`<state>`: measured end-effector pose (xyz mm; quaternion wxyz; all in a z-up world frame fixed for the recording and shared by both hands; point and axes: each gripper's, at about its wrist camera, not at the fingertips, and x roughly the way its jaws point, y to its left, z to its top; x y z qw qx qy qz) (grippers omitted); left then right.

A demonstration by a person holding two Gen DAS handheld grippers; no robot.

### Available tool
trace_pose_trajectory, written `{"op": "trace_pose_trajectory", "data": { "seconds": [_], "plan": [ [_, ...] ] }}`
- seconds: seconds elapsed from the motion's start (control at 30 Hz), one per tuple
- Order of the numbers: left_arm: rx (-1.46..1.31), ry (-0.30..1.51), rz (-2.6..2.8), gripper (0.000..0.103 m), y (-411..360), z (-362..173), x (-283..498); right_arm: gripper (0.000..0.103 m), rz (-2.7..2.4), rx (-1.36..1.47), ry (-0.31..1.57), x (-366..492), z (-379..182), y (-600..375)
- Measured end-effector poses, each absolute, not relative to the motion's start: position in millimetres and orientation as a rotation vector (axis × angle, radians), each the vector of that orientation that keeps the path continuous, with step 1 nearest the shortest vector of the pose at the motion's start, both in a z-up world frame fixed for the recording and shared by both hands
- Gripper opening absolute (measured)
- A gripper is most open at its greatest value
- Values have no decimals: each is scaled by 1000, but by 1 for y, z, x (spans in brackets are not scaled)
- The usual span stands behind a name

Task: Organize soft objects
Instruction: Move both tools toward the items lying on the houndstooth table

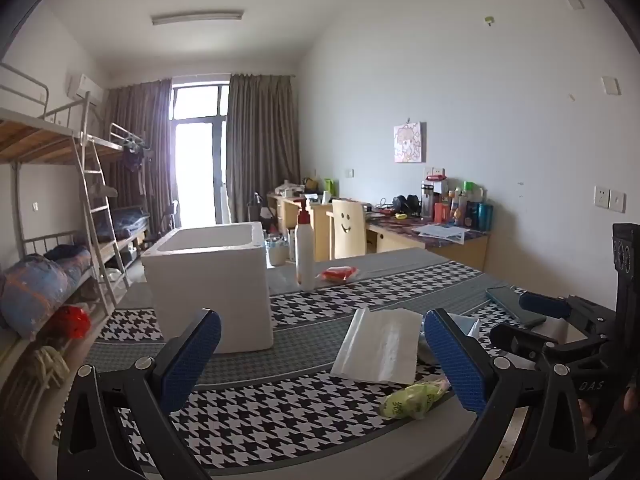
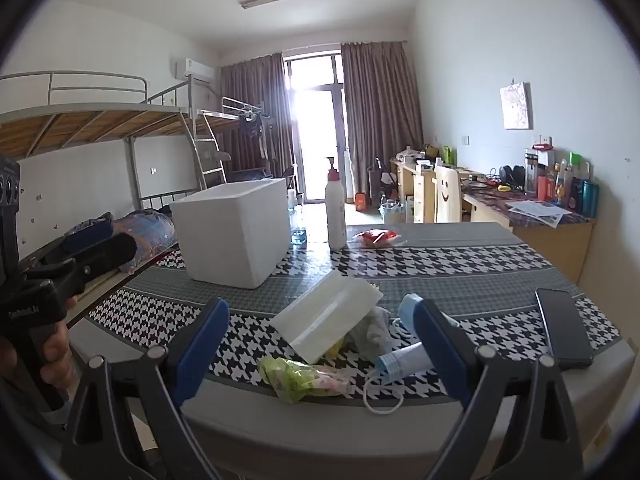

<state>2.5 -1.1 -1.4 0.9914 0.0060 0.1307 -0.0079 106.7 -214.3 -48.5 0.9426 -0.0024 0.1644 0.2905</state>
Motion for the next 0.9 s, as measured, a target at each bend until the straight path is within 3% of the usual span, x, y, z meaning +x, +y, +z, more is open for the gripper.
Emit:
{"op": "trace_pose_trajectory", "data": {
  "seconds": [0.9],
  "plan": [
    [-16, 265, 41, 102, 11, -3, 4, 96, 586, -4, 334, 106, -45, -213]
  ]
}}
